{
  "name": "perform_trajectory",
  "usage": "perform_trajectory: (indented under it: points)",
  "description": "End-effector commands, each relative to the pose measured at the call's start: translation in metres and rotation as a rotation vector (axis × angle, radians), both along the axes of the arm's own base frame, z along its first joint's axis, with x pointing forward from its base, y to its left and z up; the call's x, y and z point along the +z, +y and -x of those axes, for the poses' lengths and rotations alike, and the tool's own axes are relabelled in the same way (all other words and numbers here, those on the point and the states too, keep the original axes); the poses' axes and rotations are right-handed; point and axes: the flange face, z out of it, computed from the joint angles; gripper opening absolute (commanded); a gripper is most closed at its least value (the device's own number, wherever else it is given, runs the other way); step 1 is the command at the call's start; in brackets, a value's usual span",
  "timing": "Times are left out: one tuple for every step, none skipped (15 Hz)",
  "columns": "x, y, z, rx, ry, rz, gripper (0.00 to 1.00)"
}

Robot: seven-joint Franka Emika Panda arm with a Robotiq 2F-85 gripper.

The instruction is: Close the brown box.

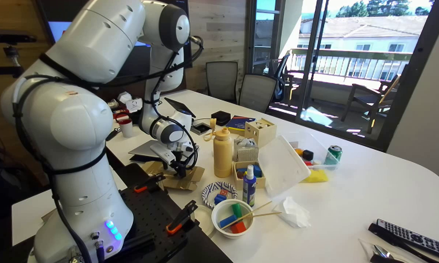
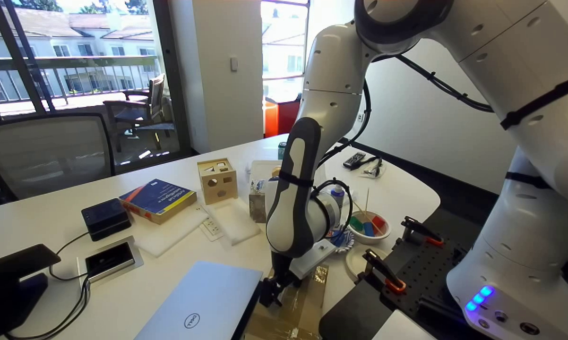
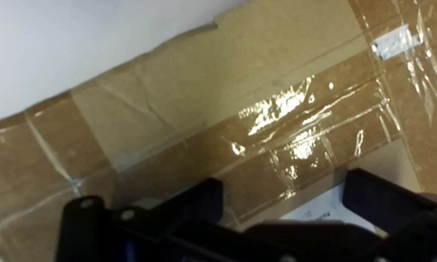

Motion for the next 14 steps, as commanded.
perform_trajectory:
  points:
    - [0.0578, -0.0117, 0.0131, -0.006, 0.005, 0.009, 1.0]
    - [0.0599, -0.0118, 0.0114, 0.009, -0.015, 0.006, 1.0]
    - [0.0609, -0.0116, 0.0094, 0.02, -0.028, 0.001, 1.0]
    - [0.0618, -0.0109, 0.0072, 0.039, -0.046, -0.003, 1.0]
    - [0.0612, -0.009, 0.0058, 0.052, -0.05, 0.008, 1.0]
    - [0.0607, -0.0073, 0.0051, 0.061, -0.051, 0.018, 1.0]
    - [0.0606, -0.0062, 0.0049, 0.068, -0.05, 0.021, 1.0]
    - [0.0601, -0.005, 0.0048, 0.075, -0.042, 0.027, 1.0]
    - [0.0599, -0.0044, 0.0044, 0.078, -0.038, 0.03, 1.0]
    - [0.06, -0.0042, 0.0041, 0.087, -0.036, 0.029, 1.0]
    - [0.06, -0.004, 0.0036, 0.094, -0.037, 0.03, 1.0]
    - [0.0603, -0.0037, 0.0032, 0.114, -0.041, 0.025, 1.0]
    - [0.0604, -0.0034, 0.0033, 0.136, -0.042, 0.022, 1.0]
    - [0.0605, -0.003, 0.0035, 0.14, -0.043, 0.022, 1.0]
